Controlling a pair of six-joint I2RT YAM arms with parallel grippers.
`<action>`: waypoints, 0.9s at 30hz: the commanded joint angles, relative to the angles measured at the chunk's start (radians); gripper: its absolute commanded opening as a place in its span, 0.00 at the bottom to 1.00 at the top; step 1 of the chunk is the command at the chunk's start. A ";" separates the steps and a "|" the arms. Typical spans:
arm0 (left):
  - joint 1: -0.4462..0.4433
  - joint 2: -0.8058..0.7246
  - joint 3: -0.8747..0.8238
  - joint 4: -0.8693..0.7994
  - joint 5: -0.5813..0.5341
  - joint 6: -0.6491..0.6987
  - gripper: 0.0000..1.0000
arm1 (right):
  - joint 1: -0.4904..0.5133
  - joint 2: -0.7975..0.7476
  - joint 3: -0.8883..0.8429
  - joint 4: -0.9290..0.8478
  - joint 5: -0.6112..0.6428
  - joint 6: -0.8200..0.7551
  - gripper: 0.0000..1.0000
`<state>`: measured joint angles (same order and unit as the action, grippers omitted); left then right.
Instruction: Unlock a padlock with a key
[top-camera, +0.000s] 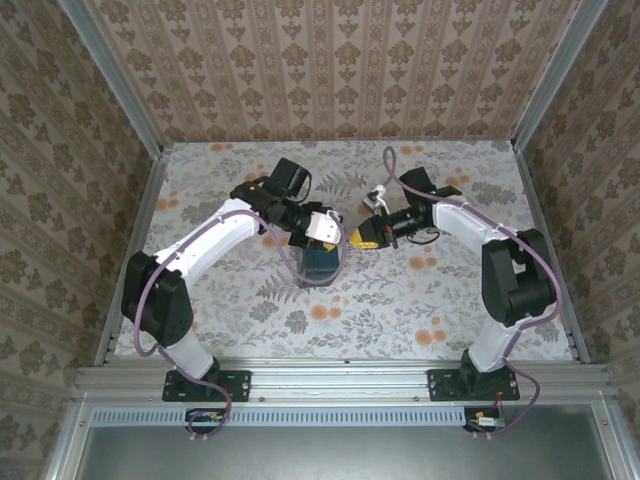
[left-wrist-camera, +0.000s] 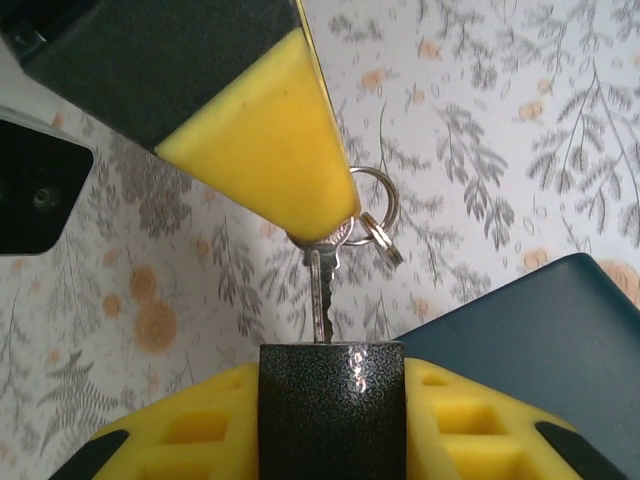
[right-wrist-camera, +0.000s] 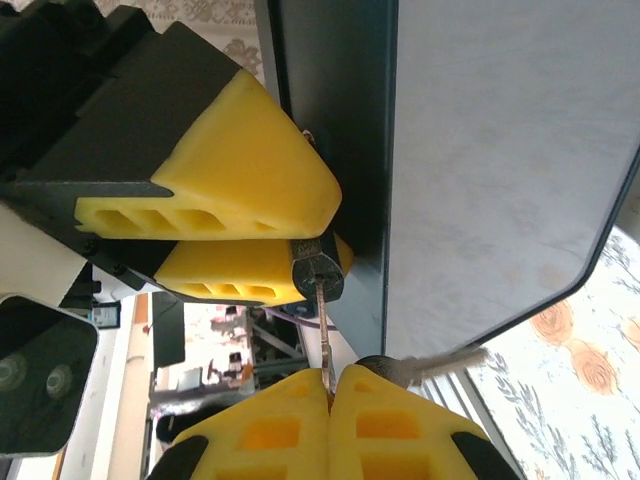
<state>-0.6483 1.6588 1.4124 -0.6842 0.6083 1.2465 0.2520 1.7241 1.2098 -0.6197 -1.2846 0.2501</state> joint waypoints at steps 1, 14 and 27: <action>-0.005 0.010 -0.047 0.061 0.076 -0.061 0.12 | -0.022 -0.123 -0.049 0.045 -0.077 0.040 0.00; 0.020 0.048 -0.169 0.233 0.113 -0.175 0.24 | -0.071 -0.151 -0.088 -0.050 0.023 -0.003 0.00; 0.065 -0.048 -0.182 0.225 0.112 -0.221 0.60 | -0.076 -0.082 -0.073 0.026 0.091 0.064 0.00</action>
<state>-0.5930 1.6806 1.2480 -0.4553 0.7029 1.0531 0.1780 1.6196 1.1217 -0.6197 -1.2167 0.2924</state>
